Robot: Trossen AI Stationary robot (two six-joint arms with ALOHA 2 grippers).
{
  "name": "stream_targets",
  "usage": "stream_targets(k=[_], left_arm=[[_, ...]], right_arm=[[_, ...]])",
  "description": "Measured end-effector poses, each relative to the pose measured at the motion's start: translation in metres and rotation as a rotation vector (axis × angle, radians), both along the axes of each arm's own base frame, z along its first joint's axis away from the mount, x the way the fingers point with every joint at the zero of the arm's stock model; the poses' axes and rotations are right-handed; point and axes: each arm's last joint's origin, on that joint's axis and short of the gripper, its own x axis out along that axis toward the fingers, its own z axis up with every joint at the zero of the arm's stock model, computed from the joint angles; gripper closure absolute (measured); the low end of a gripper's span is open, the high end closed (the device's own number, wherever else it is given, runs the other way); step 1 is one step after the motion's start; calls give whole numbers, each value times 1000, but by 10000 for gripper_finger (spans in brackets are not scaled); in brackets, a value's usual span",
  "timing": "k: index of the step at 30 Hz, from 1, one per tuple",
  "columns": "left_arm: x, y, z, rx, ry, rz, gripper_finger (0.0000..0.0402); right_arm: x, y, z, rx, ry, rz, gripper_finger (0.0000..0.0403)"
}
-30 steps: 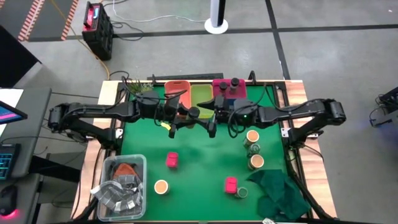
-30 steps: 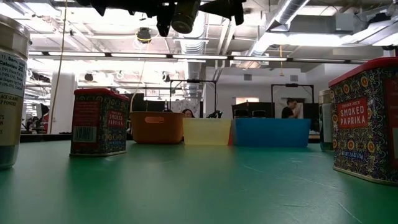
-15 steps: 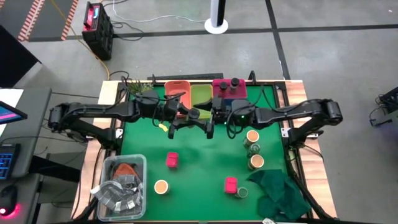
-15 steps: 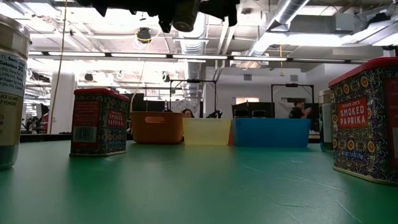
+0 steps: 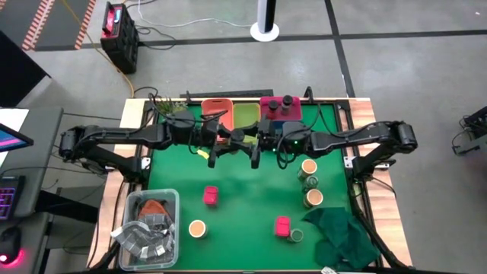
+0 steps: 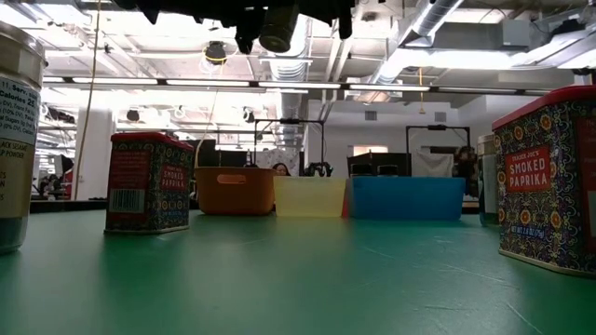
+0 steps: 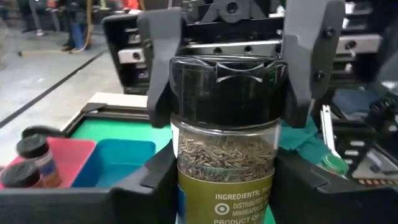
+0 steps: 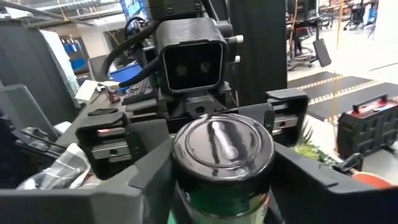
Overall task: Sort spices by type
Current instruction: Put the black seasoning bottle into the pink bin
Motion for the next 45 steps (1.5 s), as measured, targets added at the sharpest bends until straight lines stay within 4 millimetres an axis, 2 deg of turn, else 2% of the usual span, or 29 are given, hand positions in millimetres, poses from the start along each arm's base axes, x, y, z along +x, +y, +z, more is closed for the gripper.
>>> stream_targets(k=[3,10,14,18,21,25,32,37,45], left_arm=[[0,1,-1,-1,14,38,185],[-2,2,-2,-16,35,90,90],[-10,4,1,-27,58,202,77],[-22,7,6,-34,68,368,75],[-28,9,8,-54,68,458,75],[-29,10,4,-88,100,501,75],[-30,11,0,-161,126,546,75],[-31,13,-1,-182,130,561,75],[-31,15,-1,-165,135,564,75]], right_arm=[[0,-1,-1,-1,6,-5,175],[-11,-8,9,-9,16,-39,169],[-31,-20,16,-20,117,-159,165],[-55,-39,13,-20,289,-383,167],[-69,-58,0,21,405,-517,166],[-84,-81,-22,55,462,-642,165],[-105,-115,-55,58,373,-807,164],[-120,-127,-87,87,283,-868,164],[-141,-131,-118,100,193,-922,164]])
